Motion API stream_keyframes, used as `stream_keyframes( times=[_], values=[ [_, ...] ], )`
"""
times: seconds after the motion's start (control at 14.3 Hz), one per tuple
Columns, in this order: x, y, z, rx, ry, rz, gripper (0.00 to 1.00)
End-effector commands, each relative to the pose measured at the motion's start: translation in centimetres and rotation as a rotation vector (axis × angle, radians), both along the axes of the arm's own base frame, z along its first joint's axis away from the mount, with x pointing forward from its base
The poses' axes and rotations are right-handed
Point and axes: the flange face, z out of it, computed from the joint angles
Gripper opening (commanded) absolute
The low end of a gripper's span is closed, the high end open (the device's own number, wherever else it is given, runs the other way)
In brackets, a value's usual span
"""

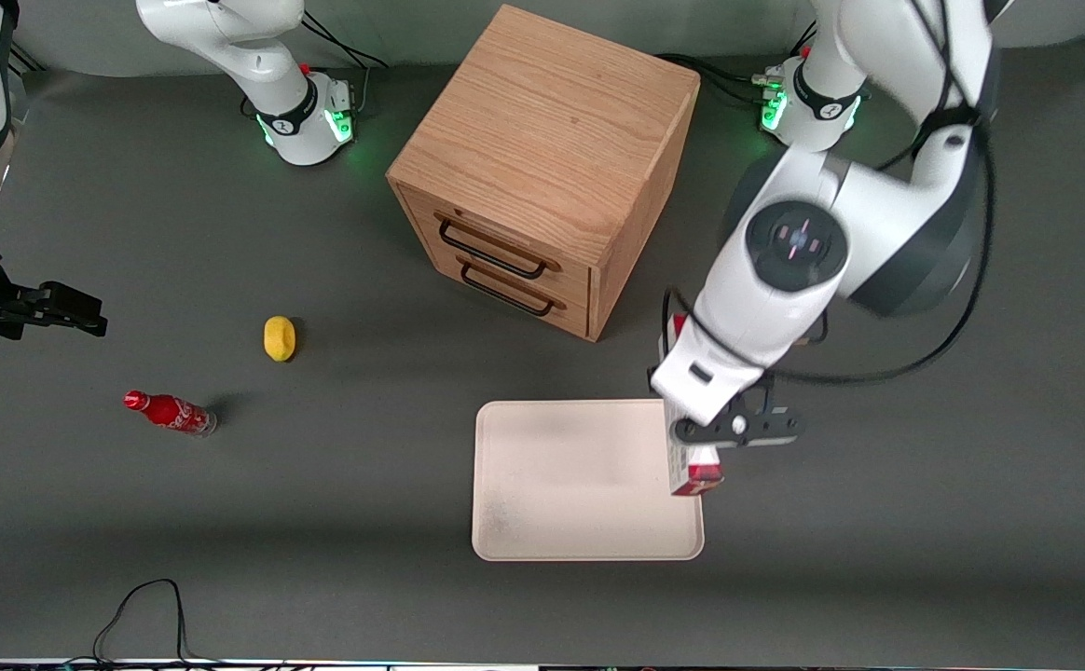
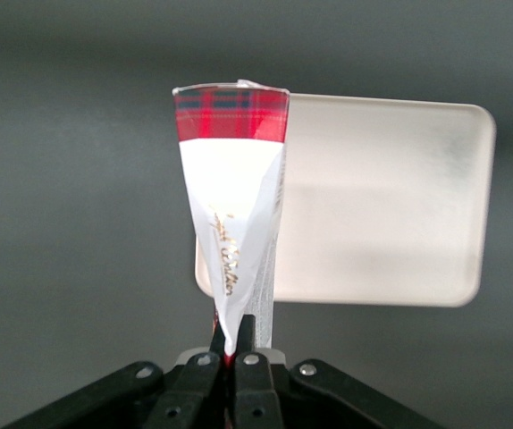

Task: Place red cookie box on tray
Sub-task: 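Carry the held cookie box over the cream tray, then lower the cookie box onto the tray and open the left gripper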

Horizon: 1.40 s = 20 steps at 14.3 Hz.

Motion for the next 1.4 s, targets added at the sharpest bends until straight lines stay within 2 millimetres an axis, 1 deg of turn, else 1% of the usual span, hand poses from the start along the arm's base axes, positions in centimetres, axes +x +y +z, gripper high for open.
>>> stream_keyframes(
  times=[0.0, 0.07, 0.14, 0.21, 0.28, 0.35, 0.42, 0.49, 0.56, 0.7, 0.84, 0.91, 1.05, 1.19, 1.26, 1.33],
  values=[
    [2.1, -0.5, -6.5, 0.04, -0.031, -0.024, 0.0],
    [2.6, -0.5, -9.3, 0.049, -0.051, -0.044, 0.0],
    [2.8, -0.8, -11.4, 0.044, -0.079, -0.053, 0.0],
    [2.9, -0.9, -13.0, 0.035, -0.091, -0.064, 0.0],
    [3.2, -0.6, -14.5, 0.036, -0.09, -0.078, 0.0],
    [3.2, -0.6, -15.6, 0.043, -0.078, -0.119, 0.0],
    [3.1, -0.6, -16.3, 0.043, -0.067, -0.127, 0.0],
    [3.1, -0.6, -16.5, 0.046, -0.065, -0.129, 0.0],
    [3.1, -0.5, -17.3, 0.049, -0.055, -0.127, 0.0],
    [3.0, -0.7, -18.2, 0.046, -0.042, -0.102, 0.0],
    [2.9, -0.7, -18.6, 0.038, -0.037, 0.003, 0.0],
    [2.9, -0.6, -19.1, 0.044, -0.034, 0.022, 0.0],
    [2.8, -0.6, -19.7, 0.049, -0.028, 0.016, 0.0],
    [2.9, -0.5, -19.7, 0.05, -0.028, 0.015, 0.0],
    [2.9, -0.5, -19.8, 0.053, -0.028, 0.01, 0.07],
    [2.9, -0.5, -19.7, 0.061, -0.033, 0.004, 0.68]
  ],
)
